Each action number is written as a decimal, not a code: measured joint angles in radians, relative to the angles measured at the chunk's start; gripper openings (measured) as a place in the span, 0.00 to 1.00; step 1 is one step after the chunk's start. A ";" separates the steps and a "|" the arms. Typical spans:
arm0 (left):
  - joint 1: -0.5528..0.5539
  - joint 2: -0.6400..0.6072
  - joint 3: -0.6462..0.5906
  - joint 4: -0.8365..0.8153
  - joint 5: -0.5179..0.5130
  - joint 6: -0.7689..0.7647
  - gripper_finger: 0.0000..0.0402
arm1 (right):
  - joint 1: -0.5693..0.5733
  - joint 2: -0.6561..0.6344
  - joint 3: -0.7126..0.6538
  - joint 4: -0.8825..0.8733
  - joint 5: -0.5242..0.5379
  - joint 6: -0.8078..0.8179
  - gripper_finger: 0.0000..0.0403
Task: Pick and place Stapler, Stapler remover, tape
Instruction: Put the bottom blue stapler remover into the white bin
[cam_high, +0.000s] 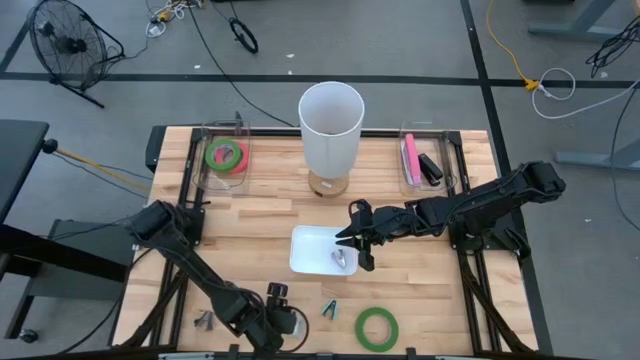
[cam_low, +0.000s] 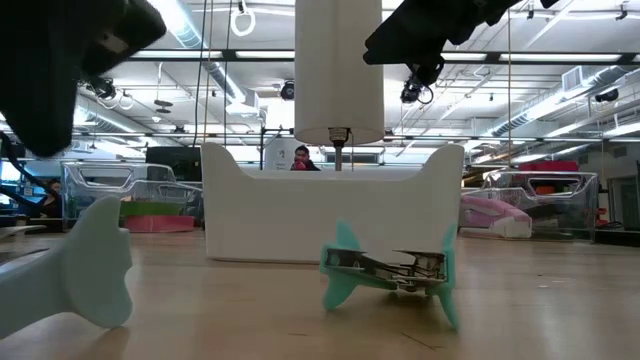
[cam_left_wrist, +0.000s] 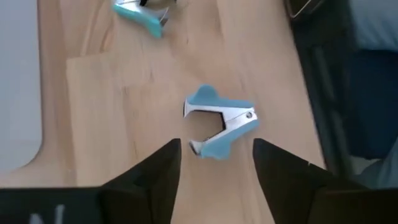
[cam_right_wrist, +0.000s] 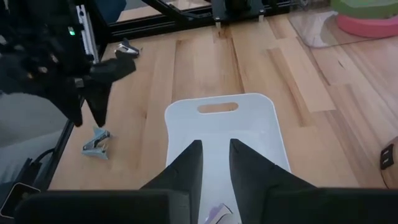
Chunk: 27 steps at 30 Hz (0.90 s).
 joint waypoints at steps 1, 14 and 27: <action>0.001 0.009 0.000 0.000 -0.003 0.000 0.53 | 0.000 0.000 0.000 0.000 0.000 -0.001 0.20; 0.008 0.092 0.000 -0.004 -0.026 0.027 0.54 | 0.000 0.000 0.000 0.005 0.000 -0.001 0.20; 0.013 0.093 0.000 0.001 -0.026 0.056 0.03 | 0.000 0.000 0.000 0.004 0.000 -0.003 0.20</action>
